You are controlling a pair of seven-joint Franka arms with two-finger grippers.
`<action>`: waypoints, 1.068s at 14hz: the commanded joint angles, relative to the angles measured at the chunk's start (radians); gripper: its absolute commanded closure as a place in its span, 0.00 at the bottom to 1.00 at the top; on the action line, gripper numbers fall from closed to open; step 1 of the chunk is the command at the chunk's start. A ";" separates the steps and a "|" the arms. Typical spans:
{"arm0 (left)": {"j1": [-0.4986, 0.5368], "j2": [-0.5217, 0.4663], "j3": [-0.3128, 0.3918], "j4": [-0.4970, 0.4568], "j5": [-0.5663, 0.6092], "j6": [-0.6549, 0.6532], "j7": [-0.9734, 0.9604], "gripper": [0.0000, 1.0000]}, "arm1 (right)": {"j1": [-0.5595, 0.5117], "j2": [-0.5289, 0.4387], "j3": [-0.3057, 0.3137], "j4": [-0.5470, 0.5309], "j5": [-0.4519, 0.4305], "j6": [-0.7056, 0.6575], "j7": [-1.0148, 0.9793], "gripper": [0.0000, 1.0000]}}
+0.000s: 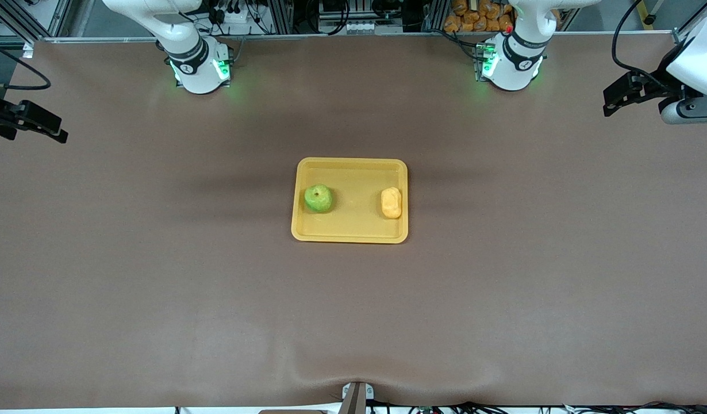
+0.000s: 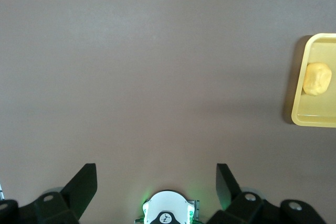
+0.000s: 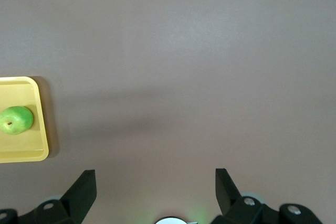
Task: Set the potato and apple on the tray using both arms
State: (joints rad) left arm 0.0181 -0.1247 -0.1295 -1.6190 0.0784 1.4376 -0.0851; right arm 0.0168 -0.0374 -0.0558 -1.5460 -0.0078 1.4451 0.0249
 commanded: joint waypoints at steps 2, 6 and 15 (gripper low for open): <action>0.008 -0.012 0.002 0.021 -0.016 -0.010 0.024 0.00 | -0.060 -0.029 0.030 -0.051 0.017 0.041 -0.100 0.00; 0.008 -0.007 -0.001 0.028 -0.016 -0.010 0.022 0.00 | -0.074 -0.027 0.030 -0.048 0.022 0.055 -0.111 0.00; 0.000 -0.006 -0.004 0.027 -0.052 -0.011 0.022 0.00 | -0.064 -0.024 0.031 -0.046 0.022 0.047 -0.109 0.00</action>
State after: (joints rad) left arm 0.0173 -0.1248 -0.1313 -1.5991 0.0426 1.4376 -0.0837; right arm -0.0278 -0.0383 -0.0379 -1.5688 -0.0021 1.4882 -0.0717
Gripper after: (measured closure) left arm 0.000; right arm 0.000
